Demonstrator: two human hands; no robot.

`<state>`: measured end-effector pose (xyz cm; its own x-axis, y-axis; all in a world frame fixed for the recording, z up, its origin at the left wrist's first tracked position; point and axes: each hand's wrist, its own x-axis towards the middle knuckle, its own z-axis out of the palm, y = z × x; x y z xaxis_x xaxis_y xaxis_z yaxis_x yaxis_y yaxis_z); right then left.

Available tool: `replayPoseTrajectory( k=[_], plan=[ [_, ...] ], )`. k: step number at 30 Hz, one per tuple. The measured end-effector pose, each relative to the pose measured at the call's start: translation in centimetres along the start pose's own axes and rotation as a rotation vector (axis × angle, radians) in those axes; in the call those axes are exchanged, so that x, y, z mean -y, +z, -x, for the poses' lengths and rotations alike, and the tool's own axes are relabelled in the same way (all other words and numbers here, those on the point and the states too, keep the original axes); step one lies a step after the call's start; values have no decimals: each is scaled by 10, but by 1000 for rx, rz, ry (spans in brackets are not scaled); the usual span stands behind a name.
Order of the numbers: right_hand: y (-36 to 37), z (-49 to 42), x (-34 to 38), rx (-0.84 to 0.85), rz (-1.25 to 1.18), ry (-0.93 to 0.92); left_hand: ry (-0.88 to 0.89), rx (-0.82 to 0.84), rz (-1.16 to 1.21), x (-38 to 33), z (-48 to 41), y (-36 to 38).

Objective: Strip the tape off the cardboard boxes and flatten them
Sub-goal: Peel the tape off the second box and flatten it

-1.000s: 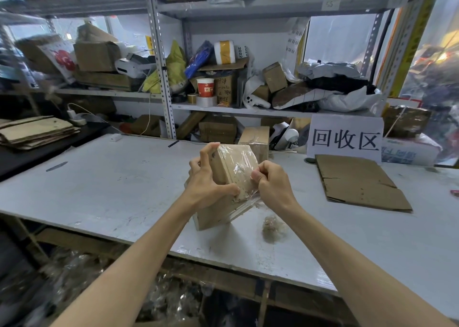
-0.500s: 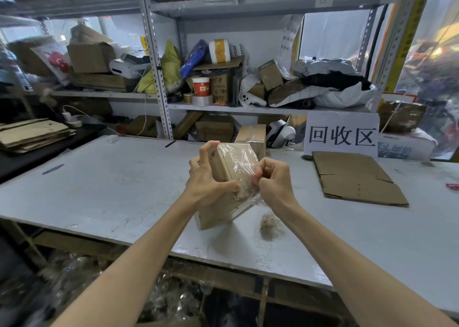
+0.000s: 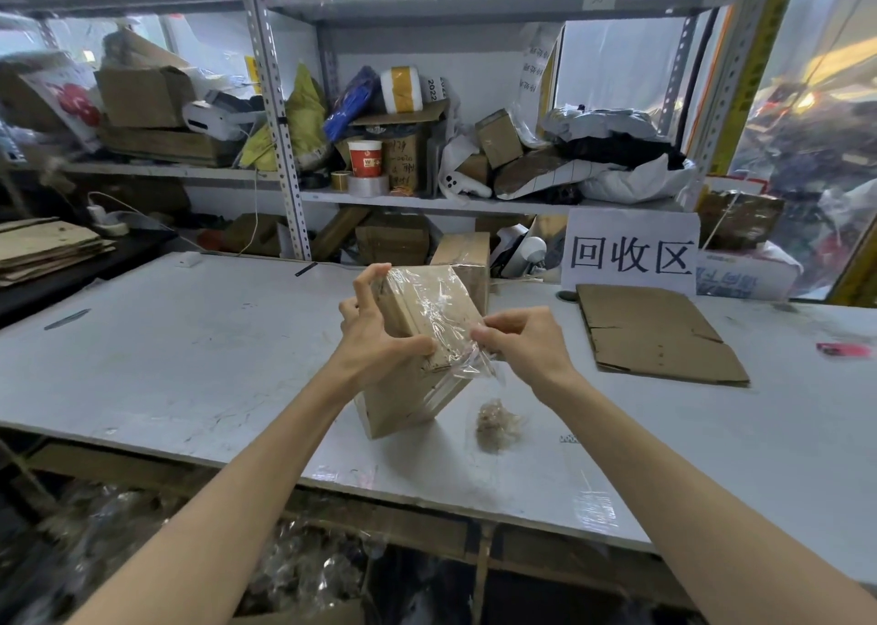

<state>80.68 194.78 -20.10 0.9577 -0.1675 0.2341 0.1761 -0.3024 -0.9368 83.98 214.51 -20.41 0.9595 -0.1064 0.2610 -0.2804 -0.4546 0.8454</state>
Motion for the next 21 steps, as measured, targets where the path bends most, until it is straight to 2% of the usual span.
replayPoseTrajectory(
  k=[2,6,8,13,19,21],
  plan=[
    [-2,3,-2,4,-19,-98,-4,8,15,0,1,-1],
    [-7,3,-6,167,111,-237,-39,7,62,3,4,-7],
    [-6,3,-6,151,92,-272,-33,13,60,4,4,-9],
    [2,2,-13,15,-47,-253,-63,8,5,3,2,-13],
    [11,-6,1,35,69,-123,-118,-10,-133,6,0,-13],
    [11,-5,9,10,141,-167,-131,-19,-138,6,-1,-9]
  ],
)
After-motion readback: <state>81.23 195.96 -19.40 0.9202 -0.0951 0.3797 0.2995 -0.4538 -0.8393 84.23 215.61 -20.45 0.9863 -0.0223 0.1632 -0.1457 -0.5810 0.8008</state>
